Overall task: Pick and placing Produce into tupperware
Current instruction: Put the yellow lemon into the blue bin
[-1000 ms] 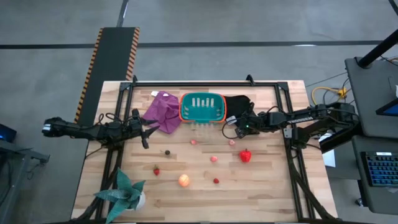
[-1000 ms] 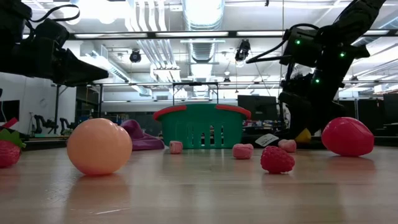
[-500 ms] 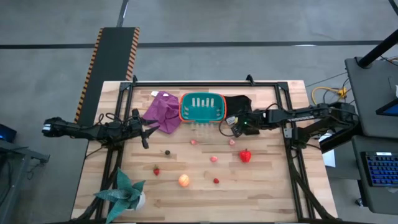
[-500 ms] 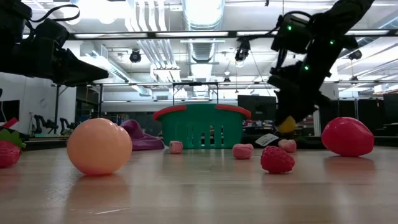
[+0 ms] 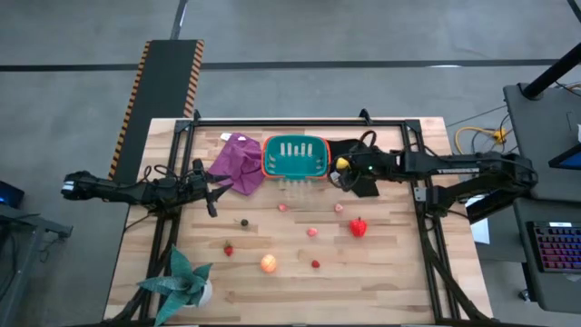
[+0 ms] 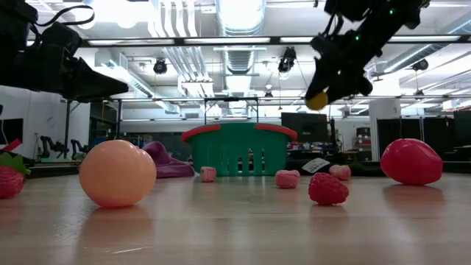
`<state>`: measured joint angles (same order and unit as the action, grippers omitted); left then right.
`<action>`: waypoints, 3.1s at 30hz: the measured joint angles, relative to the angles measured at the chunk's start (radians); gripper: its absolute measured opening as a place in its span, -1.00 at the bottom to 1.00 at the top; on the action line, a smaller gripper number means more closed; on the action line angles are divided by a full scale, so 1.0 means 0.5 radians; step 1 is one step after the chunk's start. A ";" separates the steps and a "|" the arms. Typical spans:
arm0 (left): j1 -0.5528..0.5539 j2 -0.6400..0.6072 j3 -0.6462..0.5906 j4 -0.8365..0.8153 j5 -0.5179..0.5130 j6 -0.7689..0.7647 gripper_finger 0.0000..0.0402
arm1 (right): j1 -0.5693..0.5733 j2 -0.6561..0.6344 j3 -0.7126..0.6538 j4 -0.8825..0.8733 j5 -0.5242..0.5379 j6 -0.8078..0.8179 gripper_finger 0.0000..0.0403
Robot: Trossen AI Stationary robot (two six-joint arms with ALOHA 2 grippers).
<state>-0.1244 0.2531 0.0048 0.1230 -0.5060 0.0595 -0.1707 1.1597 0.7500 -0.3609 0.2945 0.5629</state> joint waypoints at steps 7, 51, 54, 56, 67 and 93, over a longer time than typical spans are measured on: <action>0.000 -0.001 0.000 0.000 0.000 0.000 -0.47 | 0.000 -0.170 0.000 0.120 0.059 -0.197 -0.02; 0.000 0.000 0.000 0.002 0.001 0.000 -0.47 | -0.004 0.228 0.273 0.508 0.039 -0.754 -0.02; 0.000 0.000 0.000 0.002 0.000 0.000 -0.47 | -0.014 0.326 0.399 0.479 0.038 -0.830 -0.02; 0.000 0.000 0.000 0.002 0.000 0.000 -0.47 | -0.026 0.399 0.485 0.427 0.029 -0.868 -0.02; 0.000 0.003 0.000 -0.001 0.001 0.000 -0.47 | -0.125 0.824 0.962 0.159 0.023 -0.930 -0.02; 0.000 0.075 0.000 -0.011 0.000 0.000 -0.47 | -0.285 1.116 1.212 -0.308 0.017 -0.866 -0.02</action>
<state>-0.1243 0.2906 0.0048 0.1175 -0.5060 0.0597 -0.3134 1.7176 1.3561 -0.5151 0.3031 0.1301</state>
